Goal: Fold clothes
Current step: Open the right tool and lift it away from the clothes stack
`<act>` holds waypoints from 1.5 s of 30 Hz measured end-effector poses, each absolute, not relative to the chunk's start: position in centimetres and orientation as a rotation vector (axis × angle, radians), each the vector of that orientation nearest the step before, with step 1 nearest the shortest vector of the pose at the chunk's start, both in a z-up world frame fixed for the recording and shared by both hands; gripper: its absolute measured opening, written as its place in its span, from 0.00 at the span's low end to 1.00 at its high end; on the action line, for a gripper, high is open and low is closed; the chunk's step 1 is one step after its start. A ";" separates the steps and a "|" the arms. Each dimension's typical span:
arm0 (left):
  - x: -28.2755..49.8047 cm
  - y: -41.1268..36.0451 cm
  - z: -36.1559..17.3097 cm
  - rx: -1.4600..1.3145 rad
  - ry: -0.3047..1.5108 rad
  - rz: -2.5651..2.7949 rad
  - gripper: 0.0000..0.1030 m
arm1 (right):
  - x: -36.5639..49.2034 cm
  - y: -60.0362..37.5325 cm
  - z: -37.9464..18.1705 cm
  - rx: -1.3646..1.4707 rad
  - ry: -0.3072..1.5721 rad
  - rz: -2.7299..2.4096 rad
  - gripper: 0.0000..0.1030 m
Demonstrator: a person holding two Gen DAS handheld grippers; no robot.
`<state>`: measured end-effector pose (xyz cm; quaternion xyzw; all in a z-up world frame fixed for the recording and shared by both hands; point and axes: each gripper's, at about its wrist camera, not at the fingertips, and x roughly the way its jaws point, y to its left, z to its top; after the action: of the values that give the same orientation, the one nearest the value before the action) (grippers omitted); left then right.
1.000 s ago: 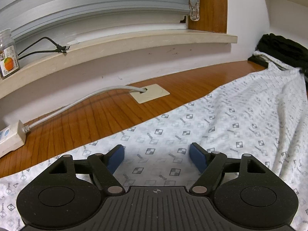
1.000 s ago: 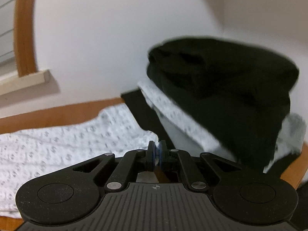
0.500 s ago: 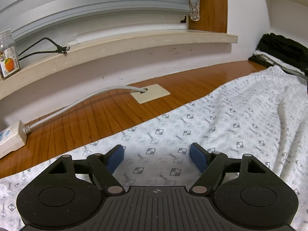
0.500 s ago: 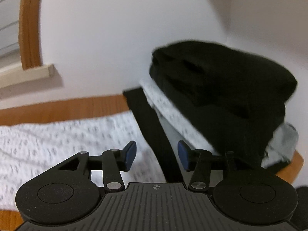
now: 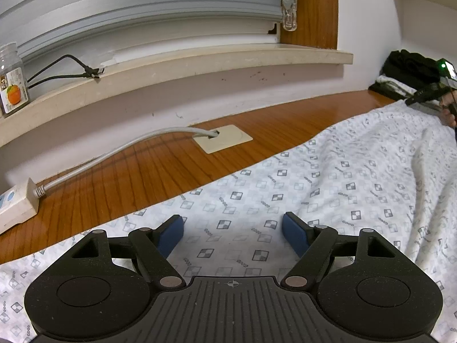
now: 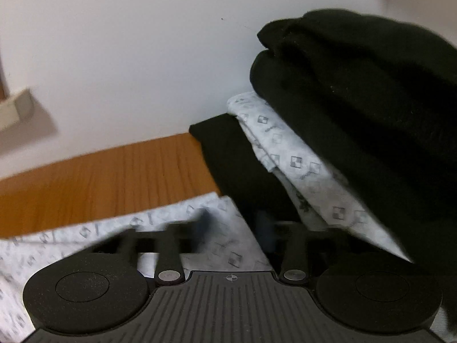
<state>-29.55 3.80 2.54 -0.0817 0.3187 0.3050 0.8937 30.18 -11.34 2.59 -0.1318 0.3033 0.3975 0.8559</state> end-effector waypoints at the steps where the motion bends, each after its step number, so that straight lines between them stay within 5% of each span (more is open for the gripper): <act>1: -29.5 3.8 2.5 -0.168 0.661 0.633 0.77 | 30.0 -11.3 3.0 -0.267 0.598 0.824 0.03; 6: -29.5 3.7 2.5 -0.160 0.663 0.633 0.77 | 29.7 -11.2 4.3 -0.193 0.504 0.804 0.06; 10: -29.5 3.6 2.5 -0.155 0.664 0.638 0.78 | 28.2 -11.7 4.3 -0.276 0.493 0.811 0.52; 16: -29.4 3.5 2.6 -0.150 0.665 0.640 0.79 | 25.6 -20.0 4.5 -0.189 0.545 0.894 0.60; 23: -29.5 3.7 2.6 -0.157 0.664 0.636 0.79 | 25.3 -29.8 1.7 0.051 0.691 0.863 0.53; 31: -29.4 3.6 2.5 -0.142 0.665 0.641 0.79 | 24.7 -27.5 0.4 0.063 0.695 0.882 0.49; 33: -29.4 3.6 2.5 -0.143 0.665 0.640 0.79 | 24.6 -26.8 0.4 0.045 0.689 0.883 0.46; 35: -29.4 3.5 2.5 -0.141 0.664 0.641 0.79 | 24.3 -26.0 0.4 -0.003 0.680 0.883 0.23; 40: -29.5 3.6 2.4 -0.137 0.665 0.641 0.79 | 23.3 -24.2 0.9 -0.130 0.621 0.927 0.09; 45: -28.9 3.4 2.4 -0.123 0.666 0.648 0.79 | 21.3 -20.7 4.6 -0.375 0.352 0.877 0.08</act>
<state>-28.94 3.38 2.42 -0.0591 0.3208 0.3121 0.8923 21.27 -20.66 4.60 -0.1797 0.1686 0.4199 0.8735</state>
